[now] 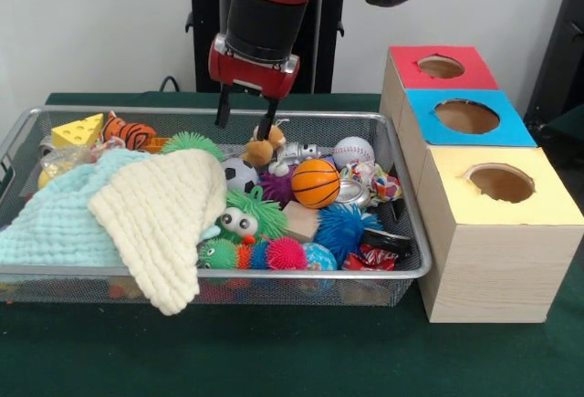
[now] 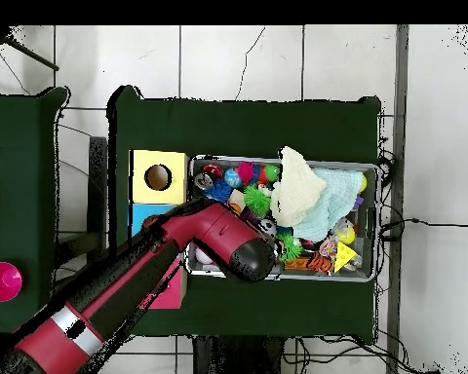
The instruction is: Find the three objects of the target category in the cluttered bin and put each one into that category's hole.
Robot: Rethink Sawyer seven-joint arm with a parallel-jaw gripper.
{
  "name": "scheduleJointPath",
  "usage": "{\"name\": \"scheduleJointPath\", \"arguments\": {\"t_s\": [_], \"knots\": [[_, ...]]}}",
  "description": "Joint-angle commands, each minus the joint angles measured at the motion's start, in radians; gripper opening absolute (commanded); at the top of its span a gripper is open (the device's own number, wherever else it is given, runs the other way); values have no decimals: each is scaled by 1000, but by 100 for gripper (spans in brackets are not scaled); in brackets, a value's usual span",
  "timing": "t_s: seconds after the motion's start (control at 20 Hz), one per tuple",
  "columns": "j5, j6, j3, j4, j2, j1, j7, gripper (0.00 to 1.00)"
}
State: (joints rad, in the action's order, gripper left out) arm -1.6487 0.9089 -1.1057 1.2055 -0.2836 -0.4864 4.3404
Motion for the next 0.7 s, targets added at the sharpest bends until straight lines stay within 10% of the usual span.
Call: {"name": "scheduleJointPath", "arguments": {"t_s": [0.05,0.7], "knots": [[67,-48,174,-77,-41,-12,64,100],[72,-59,199,-40,-34,-34,56,100]]}}
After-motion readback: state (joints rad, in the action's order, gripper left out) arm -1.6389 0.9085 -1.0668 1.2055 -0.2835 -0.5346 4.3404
